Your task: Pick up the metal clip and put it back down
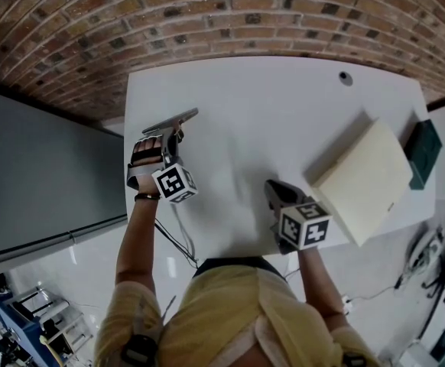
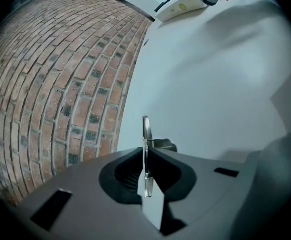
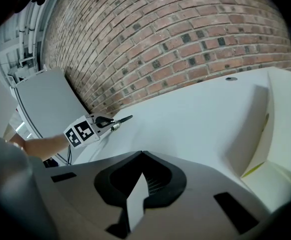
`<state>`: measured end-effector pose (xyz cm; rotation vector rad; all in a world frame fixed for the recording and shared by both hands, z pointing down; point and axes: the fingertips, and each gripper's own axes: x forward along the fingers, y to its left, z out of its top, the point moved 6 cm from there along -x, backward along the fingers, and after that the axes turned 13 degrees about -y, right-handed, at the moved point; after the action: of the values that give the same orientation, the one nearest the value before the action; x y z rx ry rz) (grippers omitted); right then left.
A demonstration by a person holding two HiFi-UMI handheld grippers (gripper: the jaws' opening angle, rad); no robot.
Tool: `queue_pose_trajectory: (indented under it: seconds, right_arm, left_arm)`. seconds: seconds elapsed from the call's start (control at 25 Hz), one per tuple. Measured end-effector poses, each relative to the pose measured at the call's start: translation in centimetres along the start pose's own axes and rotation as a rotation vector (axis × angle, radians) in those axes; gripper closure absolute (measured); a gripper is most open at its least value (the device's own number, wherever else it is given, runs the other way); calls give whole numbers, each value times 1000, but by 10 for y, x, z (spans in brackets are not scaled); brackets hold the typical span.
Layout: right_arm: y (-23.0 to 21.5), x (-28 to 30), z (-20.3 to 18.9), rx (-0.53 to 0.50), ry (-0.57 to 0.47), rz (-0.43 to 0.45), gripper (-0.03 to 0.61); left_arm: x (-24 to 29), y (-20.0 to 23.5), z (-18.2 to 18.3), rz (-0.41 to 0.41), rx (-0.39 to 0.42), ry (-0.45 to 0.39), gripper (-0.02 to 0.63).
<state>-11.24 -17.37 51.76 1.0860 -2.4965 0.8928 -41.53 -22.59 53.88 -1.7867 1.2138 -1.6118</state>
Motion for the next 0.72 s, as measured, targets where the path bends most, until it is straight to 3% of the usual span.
queue_pose_trajectory:
  seconds: [0.24,0.72]
  right_arm:
    - [2,-8,-3,6,-18,-8,574]
    - [8,-35,-13,1,-45,-5,574]
  left_arm:
    - [-6,1,-1,10,-13,-5,560]
    - [-40,-6,15,20,-60,-48,557]
